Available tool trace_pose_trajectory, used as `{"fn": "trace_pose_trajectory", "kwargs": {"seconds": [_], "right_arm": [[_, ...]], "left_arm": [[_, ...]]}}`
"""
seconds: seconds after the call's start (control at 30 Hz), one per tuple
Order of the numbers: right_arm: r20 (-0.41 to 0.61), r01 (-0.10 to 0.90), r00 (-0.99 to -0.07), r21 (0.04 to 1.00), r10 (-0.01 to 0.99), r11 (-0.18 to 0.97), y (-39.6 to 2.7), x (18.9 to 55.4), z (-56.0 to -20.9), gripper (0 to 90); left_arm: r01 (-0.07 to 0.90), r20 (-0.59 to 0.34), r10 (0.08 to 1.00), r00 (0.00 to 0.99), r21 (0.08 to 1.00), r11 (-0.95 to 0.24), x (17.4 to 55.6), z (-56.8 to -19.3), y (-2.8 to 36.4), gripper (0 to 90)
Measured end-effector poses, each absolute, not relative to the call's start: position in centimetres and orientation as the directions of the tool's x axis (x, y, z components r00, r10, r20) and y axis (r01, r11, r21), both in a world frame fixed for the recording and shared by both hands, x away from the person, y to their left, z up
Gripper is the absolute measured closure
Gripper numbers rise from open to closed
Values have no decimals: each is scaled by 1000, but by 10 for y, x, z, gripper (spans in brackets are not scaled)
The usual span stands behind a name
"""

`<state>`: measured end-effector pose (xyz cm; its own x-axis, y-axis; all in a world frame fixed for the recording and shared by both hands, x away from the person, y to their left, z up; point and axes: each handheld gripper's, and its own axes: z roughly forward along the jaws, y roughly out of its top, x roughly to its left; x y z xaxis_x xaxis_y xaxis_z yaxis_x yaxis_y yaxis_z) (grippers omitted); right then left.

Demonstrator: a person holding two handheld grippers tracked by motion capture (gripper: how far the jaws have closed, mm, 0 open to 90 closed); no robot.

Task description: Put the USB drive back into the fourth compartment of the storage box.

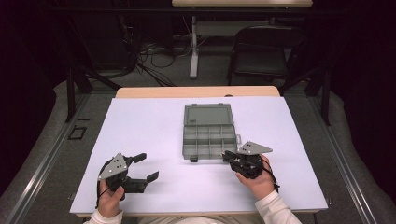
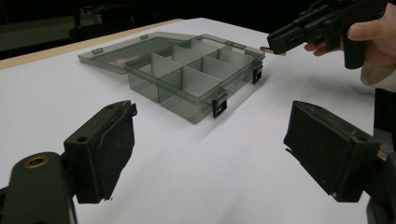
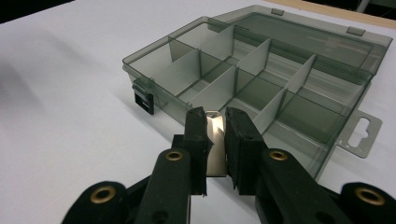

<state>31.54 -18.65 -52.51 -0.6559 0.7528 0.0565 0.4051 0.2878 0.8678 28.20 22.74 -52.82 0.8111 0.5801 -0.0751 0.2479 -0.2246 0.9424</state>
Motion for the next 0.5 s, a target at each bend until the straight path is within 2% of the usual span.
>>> {"fn": "trace_pose_trajectory", "kwargs": {"seconds": [0.5], "right_arm": [[51, 412, -637, 866, 769, 283, -195, 324, -516, 796]], "left_arm": [[254, -77, 586, 807, 941, -225, 282, -529, 227, 156]]}}
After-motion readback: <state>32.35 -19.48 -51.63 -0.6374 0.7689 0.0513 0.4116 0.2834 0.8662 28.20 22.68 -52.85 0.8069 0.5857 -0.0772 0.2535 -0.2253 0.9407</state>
